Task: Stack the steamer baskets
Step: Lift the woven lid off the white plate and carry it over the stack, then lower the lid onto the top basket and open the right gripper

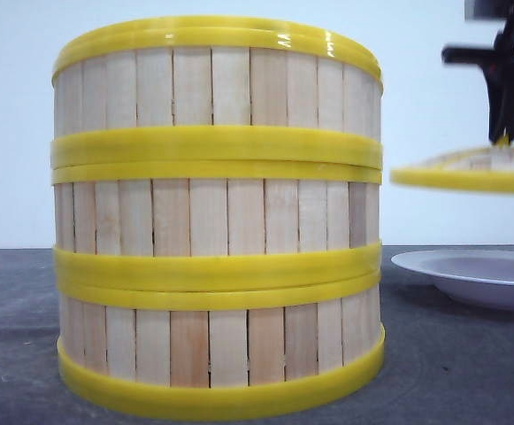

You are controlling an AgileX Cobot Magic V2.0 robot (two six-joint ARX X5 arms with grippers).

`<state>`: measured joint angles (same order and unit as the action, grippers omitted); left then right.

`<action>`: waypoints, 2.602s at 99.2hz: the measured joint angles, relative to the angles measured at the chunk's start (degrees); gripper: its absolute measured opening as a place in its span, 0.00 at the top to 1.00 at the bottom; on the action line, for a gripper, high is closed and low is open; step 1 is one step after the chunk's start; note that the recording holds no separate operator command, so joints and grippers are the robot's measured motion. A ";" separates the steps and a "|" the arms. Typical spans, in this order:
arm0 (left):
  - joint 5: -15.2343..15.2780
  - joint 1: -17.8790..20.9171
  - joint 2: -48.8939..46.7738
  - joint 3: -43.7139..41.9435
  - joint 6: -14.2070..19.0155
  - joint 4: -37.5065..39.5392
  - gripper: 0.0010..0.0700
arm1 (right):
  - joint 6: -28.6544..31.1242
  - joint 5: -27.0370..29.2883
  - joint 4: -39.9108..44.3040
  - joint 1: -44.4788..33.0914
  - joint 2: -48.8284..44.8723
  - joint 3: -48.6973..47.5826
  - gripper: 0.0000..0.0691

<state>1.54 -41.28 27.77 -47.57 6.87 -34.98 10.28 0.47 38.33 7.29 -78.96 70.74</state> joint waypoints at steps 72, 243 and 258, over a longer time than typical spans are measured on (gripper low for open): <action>0.00 0.00 0.00 0.00 0.00 0.00 0.50 | -4.57 -8.24 18.01 24.30 4.26 23.82 0.93; 0.00 0.00 0.00 0.00 -0.02 -0.61 0.50 | -7.28 -3.52 19.30 42.97 -9.84 23.82 0.93; 0.00 0.00 0.00 0.00 0.00 -0.61 0.50 | -7.30 -3.54 19.12 42.97 -9.84 23.82 0.93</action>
<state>1.54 -41.28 27.77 -47.57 6.87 -35.59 2.98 -3.07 57.45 50.26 -88.79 94.56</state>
